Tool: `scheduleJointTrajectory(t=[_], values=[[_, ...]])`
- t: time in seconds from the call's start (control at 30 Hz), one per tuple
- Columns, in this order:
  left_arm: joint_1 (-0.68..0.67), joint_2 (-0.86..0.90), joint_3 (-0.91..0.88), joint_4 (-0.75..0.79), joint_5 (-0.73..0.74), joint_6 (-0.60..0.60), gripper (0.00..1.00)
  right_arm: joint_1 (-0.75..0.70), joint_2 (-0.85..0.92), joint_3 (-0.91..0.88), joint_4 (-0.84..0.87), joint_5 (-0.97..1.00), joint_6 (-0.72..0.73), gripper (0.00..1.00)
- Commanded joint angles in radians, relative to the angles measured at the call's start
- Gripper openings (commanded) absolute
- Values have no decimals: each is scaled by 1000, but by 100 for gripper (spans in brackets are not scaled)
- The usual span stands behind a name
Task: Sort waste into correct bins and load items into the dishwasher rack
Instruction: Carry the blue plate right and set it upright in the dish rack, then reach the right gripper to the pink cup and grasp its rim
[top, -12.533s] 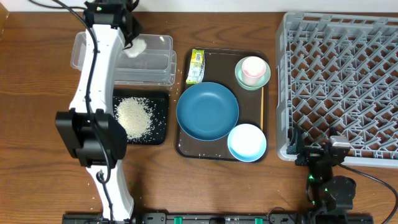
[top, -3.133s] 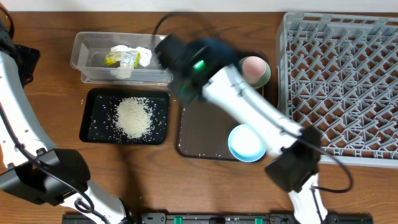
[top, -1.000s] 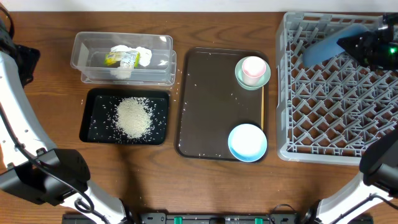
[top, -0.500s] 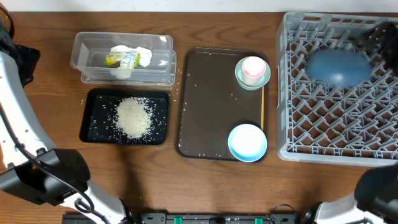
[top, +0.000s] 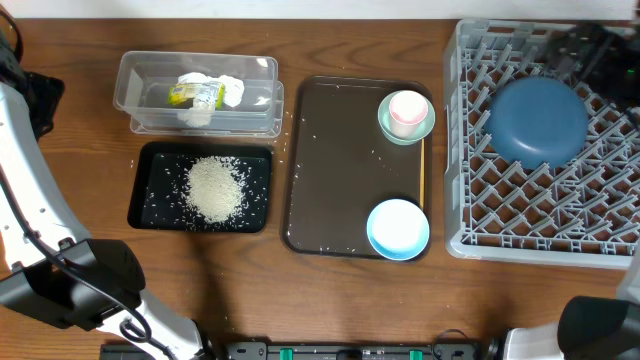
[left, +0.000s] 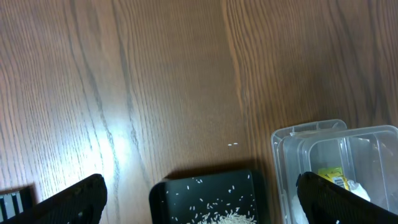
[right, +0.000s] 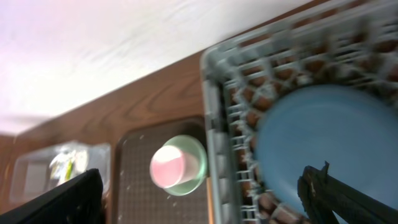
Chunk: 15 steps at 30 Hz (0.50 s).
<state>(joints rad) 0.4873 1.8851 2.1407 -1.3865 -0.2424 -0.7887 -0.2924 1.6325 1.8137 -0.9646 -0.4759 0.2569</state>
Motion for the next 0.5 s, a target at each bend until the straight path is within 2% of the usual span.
scheduleJointTrajectory(t=[0.0,0.3,0.47], values=[[0,6,3,-3,-13,-2,100,133,10,-11,-1,1,-25,99],[0,6,3,-3,-13,-2,100,532,98,-11,26,252,-49,99],[0,6,3,-3,-13,-2,100,647,148,-11,94,405,-56,99]])
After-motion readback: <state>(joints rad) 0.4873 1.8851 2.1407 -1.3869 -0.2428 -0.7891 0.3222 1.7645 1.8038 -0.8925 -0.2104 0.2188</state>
